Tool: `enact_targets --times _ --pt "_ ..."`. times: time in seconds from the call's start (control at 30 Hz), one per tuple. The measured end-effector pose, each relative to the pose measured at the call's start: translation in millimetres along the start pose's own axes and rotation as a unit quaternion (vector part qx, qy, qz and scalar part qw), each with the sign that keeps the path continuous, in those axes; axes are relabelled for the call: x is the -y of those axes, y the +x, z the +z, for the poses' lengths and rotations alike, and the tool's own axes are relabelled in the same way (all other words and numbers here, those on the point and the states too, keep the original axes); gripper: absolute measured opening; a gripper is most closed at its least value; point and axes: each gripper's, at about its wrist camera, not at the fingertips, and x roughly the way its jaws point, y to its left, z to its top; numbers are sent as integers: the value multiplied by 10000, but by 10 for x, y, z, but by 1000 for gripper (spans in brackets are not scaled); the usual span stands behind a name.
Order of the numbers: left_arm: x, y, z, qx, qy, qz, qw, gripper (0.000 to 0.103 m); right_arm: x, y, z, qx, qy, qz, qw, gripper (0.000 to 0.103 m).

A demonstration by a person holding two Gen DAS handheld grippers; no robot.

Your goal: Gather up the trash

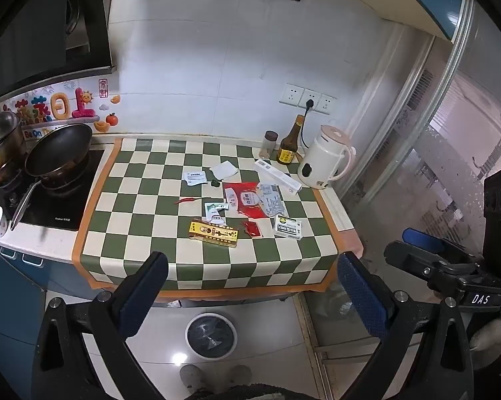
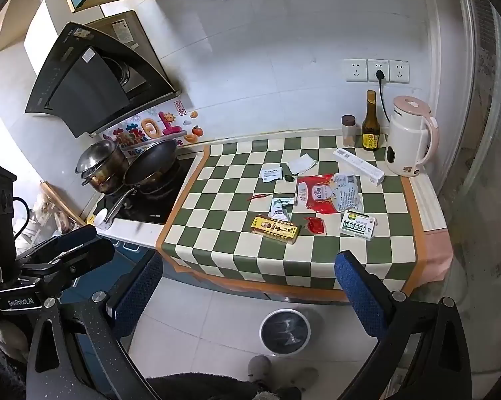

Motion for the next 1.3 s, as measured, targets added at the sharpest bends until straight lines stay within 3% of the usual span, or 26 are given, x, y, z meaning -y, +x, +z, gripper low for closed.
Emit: enact_targets --times 0.4,1.3 --pt "81 47 69 -88 85 -97 9999 103 -76 7 138 73 146 16 9999 103" --pt "183 117 51 -101 102 -173 9997 103 116 32 34 -56 77 93 9999 103"
